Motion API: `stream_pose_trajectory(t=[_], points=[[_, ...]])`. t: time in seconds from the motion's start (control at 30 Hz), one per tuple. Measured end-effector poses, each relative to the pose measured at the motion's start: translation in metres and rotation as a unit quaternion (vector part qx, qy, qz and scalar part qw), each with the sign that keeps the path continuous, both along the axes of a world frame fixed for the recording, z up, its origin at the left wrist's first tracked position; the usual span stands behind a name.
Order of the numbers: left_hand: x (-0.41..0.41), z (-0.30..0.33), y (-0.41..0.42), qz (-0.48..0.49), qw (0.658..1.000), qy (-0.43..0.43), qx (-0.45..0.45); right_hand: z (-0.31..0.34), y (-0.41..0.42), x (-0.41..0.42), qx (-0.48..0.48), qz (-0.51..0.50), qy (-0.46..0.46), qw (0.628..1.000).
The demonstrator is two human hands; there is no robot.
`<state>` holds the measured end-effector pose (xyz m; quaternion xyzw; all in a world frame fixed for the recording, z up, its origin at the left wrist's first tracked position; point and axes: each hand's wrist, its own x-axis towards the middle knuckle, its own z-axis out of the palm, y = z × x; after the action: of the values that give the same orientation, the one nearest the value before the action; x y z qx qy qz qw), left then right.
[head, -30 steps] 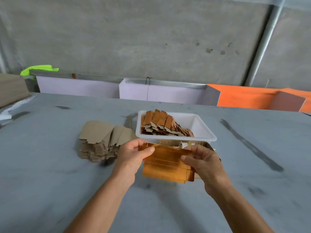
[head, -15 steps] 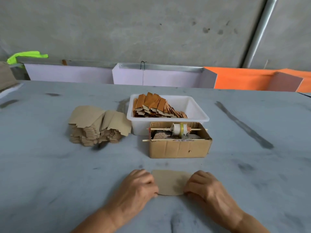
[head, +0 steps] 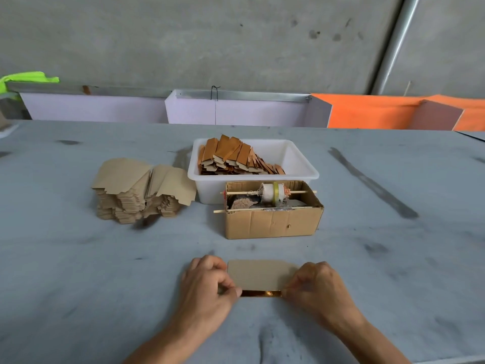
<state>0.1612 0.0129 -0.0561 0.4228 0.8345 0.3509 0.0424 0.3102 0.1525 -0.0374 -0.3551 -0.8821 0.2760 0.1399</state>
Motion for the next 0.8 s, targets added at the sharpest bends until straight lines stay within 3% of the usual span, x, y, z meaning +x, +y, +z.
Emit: stream_pose_trajectory(t=[0.23, 0.5, 0.6, 0.67, 0.73, 0.8], points=[[-0.004, 0.002, 0.01, 0.076, 0.993, -0.04, -0.076, 0.011, 0.005, -0.012, -0.068, -0.065, -0.092, 0.991], [-0.001, -0.001, 0.006, 0.098, 0.993, -0.035, -0.049, 0.004, -0.004, -0.002, -0.11, -0.058, 0.016, 0.992], [0.004, 0.002, 0.002, 0.085, 0.996, 0.027, -0.024, -0.005, -0.012, 0.003, -0.018, -0.036, 0.03, 0.999], [0.009, 0.002, 0.001, 0.002, 0.993, 0.112, 0.027, -0.009, -0.017, 0.005, 0.115, -0.021, 0.055, 0.992], [0.018, 0.006, -0.001, -0.097, 0.972, 0.208, 0.044, -0.011, -0.022, 0.005, 0.275, 0.017, 0.07, 0.959], [0.023, 0.01, -0.003, -0.137, 0.953, 0.271, 0.017, -0.011, -0.03, 0.002, 0.353, 0.05, 0.042, 0.933]])
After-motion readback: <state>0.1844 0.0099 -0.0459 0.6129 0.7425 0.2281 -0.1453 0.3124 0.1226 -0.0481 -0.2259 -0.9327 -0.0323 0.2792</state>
